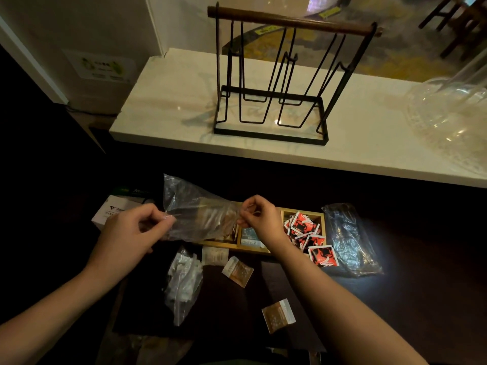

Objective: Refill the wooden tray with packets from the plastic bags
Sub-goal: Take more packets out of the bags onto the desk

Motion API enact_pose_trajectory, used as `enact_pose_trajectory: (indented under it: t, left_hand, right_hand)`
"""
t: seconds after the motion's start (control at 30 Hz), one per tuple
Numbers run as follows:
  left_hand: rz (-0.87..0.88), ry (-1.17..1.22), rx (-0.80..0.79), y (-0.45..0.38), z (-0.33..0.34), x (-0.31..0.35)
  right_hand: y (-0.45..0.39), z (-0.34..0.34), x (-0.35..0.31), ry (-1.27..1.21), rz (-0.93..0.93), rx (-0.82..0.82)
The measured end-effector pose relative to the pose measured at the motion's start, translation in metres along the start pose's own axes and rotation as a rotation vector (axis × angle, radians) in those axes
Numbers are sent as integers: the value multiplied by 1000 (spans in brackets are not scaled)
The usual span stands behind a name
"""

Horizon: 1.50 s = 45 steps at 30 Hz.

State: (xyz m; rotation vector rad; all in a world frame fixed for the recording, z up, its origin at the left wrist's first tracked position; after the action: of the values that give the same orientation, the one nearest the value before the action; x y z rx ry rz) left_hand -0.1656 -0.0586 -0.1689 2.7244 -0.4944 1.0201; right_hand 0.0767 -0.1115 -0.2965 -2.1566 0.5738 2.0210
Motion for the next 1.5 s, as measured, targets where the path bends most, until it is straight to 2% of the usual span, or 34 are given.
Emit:
enact_pose_trajectory:
  t: [0.1, 0.4, 0.63, 0.73, 0.83, 1.1, 1.2, 1.27, 1.37, 1.5]
  left_hand:
    - [44, -43, 27, 0, -2, 3]
    - [43, 7, 45, 1, -7, 2]
    - [21, 19, 26, 0, -1, -10]
    - [10, 68, 29, 2, 2, -14]
    - [-14, 167, 21, -1, 5, -21]
    - [-113, 378, -123, 22, 36, -27]
    - [-186, 287, -194, 35, 57, -38]
    - [-229, 97, -281, 45, 72, -55]
    - [-157, -293, -461, 57, 89, -74]
    - [-45, -533, -483, 62, 98, -79]
  right_hand:
    - [1, 0, -2, 17, -17, 10]
    - [4, 0, -13, 73, -88, 2]
    - [11, -6, -11, 109, -75, 2]
    - [15, -10, -11, 123, -71, 9]
    - [21, -17, -14, 27, -23, 25]
    - [41, -37, -29, -112, -52, 83]
    - [48, -43, -26, -131, -52, 98]
    - [53, -48, -23, -162, -29, 135]
    - [56, -54, -25, -282, 35, 179]
    - [54, -59, -29, -322, 73, 181]
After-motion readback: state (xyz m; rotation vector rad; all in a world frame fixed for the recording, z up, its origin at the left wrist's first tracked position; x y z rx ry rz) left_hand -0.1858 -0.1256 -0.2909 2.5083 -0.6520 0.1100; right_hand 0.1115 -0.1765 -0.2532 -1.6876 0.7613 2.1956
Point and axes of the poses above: each hand's wrist, its own y-axis away from the middle knuckle, its own z-axis out of the palm, x = y × z, the point moved 3 cm from there along -y, towards the middle knuckle, and after that the axes turned 9 degrees about -y, right-handed, at the moved point
